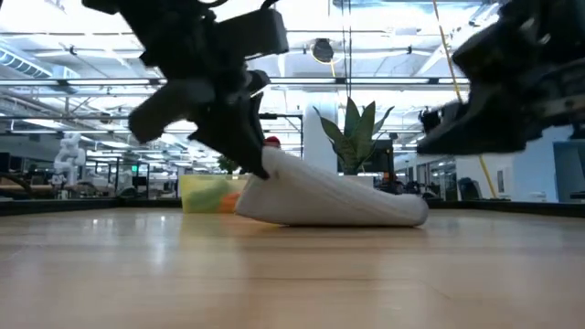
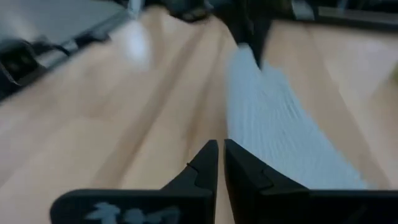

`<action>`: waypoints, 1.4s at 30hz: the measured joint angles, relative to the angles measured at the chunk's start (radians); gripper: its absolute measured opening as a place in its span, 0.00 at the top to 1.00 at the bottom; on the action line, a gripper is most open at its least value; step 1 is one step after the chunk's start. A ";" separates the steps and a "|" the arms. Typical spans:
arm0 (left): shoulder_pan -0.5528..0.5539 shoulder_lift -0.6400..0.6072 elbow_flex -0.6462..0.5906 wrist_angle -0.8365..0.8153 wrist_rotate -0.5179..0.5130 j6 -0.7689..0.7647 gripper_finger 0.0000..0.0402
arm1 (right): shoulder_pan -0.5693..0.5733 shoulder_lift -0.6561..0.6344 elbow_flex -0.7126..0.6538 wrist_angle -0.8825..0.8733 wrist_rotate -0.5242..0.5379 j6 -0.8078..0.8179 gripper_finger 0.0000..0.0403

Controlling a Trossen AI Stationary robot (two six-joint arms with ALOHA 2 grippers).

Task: Fold microfiber towels
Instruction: Put the gray microfiber cloth into the yellow bin

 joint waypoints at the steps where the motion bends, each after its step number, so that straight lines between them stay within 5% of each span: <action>1: 0.004 -0.013 0.000 -0.005 0.015 -0.010 0.97 | 0.009 -0.008 0.000 0.018 0.000 -0.017 0.96; 9: 0.043 -0.049 0.002 0.012 0.097 -0.091 0.92 | 0.055 -0.038 0.140 -0.187 0.029 -0.104 0.77; 13: 0.057 -0.049 0.002 0.021 0.112 -0.122 0.91 | 0.064 0.022 0.293 -0.404 0.179 -0.153 0.63; 21: 0.061 -0.050 0.002 0.041 0.113 -0.140 0.90 | 0.054 0.168 0.468 -0.550 0.228 -0.164 0.47; 26: 0.061 -0.050 0.003 0.054 0.112 -0.146 0.90 | 0.049 0.228 0.505 -0.550 0.397 -0.166 0.52; 34: 0.060 -0.051 0.003 0.079 0.122 -0.179 0.88 | 0.027 0.242 0.504 -0.558 0.400 -0.169 0.76; 39: 0.062 -0.051 0.003 0.087 0.159 -0.176 0.69 | 0.028 0.242 0.504 -0.566 0.373 -0.168 0.96; 42: 0.062 -0.051 0.003 0.082 0.159 -0.181 0.52 | 0.028 0.242 0.503 -0.567 0.372 -0.151 0.96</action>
